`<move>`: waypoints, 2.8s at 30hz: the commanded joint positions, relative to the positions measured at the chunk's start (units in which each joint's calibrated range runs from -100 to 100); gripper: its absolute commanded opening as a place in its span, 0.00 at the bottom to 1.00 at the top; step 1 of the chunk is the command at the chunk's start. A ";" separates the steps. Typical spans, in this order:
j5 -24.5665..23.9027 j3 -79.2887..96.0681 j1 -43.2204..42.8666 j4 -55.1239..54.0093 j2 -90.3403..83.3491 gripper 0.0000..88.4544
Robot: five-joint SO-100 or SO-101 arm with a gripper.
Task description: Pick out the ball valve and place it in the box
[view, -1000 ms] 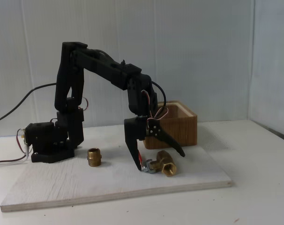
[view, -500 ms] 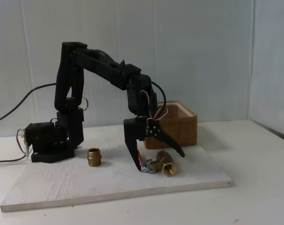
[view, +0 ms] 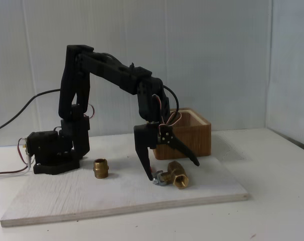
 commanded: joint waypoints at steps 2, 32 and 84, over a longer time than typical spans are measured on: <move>0.17 -2.55 -0.15 -0.22 -0.58 0.52; 0.38 -1.56 1.26 0.38 -0.41 0.52; 0.32 0.52 0.89 -1.68 -0.41 0.52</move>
